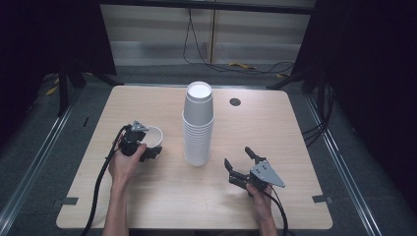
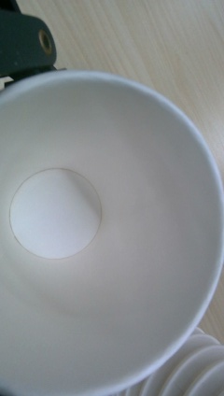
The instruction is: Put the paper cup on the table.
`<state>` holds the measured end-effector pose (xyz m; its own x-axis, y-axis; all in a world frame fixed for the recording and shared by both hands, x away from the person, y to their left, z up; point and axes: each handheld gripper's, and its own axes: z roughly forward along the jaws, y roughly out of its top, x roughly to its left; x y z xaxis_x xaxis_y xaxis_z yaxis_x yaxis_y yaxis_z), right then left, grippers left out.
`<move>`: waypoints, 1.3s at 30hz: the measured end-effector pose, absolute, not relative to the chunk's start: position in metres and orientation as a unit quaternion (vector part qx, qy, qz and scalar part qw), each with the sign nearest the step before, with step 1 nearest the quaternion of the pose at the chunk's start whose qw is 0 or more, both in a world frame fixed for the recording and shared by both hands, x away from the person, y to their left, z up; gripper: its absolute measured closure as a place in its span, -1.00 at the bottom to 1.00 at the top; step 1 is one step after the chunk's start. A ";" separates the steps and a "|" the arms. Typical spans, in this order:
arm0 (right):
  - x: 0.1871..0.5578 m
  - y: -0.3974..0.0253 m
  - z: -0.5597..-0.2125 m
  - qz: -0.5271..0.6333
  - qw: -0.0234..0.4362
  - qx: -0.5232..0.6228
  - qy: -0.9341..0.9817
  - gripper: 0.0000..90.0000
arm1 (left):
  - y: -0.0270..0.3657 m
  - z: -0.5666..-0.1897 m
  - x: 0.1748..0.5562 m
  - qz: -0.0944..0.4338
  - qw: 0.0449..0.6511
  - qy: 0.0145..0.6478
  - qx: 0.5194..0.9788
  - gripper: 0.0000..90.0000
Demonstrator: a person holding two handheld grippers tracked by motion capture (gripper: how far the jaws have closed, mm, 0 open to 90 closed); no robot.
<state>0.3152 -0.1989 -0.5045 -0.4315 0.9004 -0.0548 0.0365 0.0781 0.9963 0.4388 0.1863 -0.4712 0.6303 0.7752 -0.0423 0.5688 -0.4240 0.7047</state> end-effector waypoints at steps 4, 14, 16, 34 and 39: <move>0.315 -0.199 -0.505 0.569 0.378 0.375 0.627 -0.65 | 0.191 -0.475 0.431 0.156 0.367 0.413 0.819 -0.68; 0.316 -0.199 -0.505 0.570 0.377 0.372 0.629 -0.65 | 0.201 -0.487 0.417 0.168 0.403 0.407 0.802 -0.66; 0.315 -0.199 -0.505 0.570 0.376 0.375 0.628 -0.65 | 0.203 -0.492 0.411 0.167 0.408 0.411 0.798 -0.66; 0.316 -0.199 -0.504 0.570 0.375 0.375 0.628 -0.65 | 0.220 -0.488 0.365 0.208 0.475 0.431 0.739 -0.65; 0.315 -0.199 -0.505 0.569 0.376 0.375 0.627 -0.65 | 0.216 -0.488 0.354 0.204 0.495 0.426 0.730 -0.65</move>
